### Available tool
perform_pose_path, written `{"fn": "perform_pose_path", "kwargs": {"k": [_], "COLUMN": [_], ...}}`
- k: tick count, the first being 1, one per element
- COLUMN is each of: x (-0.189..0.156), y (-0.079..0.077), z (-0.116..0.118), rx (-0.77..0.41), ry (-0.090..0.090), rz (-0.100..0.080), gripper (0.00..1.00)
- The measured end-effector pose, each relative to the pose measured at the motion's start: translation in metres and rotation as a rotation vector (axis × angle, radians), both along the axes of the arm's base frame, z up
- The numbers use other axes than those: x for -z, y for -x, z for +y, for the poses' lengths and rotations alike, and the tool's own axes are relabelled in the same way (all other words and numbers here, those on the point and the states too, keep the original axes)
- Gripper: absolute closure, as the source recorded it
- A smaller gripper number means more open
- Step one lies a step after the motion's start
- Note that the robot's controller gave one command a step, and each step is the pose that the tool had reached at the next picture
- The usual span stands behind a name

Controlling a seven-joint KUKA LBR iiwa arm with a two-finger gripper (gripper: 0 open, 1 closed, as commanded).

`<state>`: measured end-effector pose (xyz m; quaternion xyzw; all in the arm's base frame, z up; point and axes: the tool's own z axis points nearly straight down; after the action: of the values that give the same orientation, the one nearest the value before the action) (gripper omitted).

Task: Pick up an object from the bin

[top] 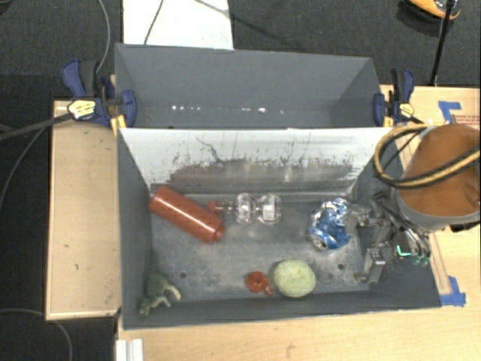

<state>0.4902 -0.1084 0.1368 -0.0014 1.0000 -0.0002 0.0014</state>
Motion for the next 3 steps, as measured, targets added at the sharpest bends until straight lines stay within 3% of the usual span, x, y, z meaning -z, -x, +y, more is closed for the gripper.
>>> {"fn": "perform_pose_path", "kwargs": {"k": [3], "x": [0.0000], "y": [0.0000], "z": [0.0000], "rx": [-0.002], "ry": [0.000], "rz": [0.000], "gripper": [0.00]}}
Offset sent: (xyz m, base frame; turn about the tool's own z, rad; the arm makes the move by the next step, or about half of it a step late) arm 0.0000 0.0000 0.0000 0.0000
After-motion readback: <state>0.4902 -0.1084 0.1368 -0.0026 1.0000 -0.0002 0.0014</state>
